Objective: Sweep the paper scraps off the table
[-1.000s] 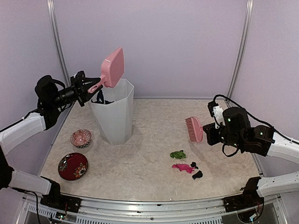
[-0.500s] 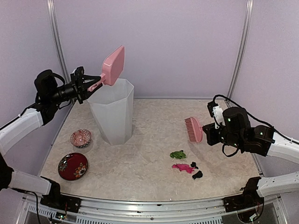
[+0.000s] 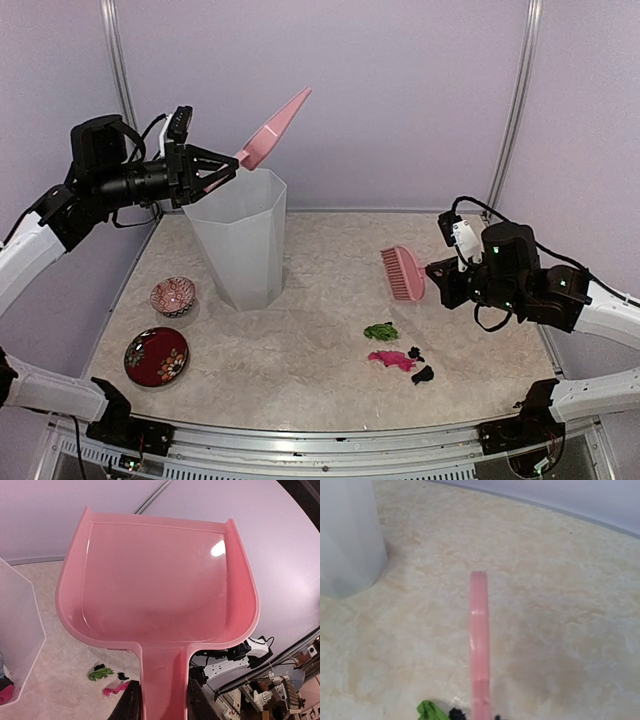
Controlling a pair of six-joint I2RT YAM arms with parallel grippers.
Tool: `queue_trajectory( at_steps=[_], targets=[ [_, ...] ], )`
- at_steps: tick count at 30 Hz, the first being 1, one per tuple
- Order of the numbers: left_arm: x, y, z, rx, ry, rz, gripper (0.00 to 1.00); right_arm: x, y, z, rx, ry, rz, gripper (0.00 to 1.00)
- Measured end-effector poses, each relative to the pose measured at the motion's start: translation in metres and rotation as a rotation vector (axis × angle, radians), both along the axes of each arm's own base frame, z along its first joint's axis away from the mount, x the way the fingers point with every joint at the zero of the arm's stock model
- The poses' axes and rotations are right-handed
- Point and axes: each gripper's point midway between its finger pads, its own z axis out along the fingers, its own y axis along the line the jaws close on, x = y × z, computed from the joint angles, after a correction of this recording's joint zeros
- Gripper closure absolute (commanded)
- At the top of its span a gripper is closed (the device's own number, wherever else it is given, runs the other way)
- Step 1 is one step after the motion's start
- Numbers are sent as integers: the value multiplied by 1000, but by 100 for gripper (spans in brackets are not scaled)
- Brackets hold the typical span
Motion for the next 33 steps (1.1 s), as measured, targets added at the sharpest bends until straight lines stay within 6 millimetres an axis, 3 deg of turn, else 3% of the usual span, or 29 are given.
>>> queue_trajectory(
  at_steps=[7,14,20,24,29,33],
  targets=[
    [-46,-33,-27,189,-100,-53,100,8,-20,2,-49,-13,-107,100],
    [-83,-58,-77,393,-171,-103,100,14,-46,1,-116,-5,-251,100],
    [-103,-65,-138,560,-167,-136,100,18,-63,-8,-135,62,-330,100],
    [-114,-71,-174,659,-164,-163,100,19,-61,-11,-140,150,-354,100],
    [-122,-71,-216,768,-147,-191,100,9,-56,-25,-163,284,-344,100],
    [-121,-70,-237,830,-130,-194,100,-5,-62,-38,-217,394,-356,100]
  ],
)
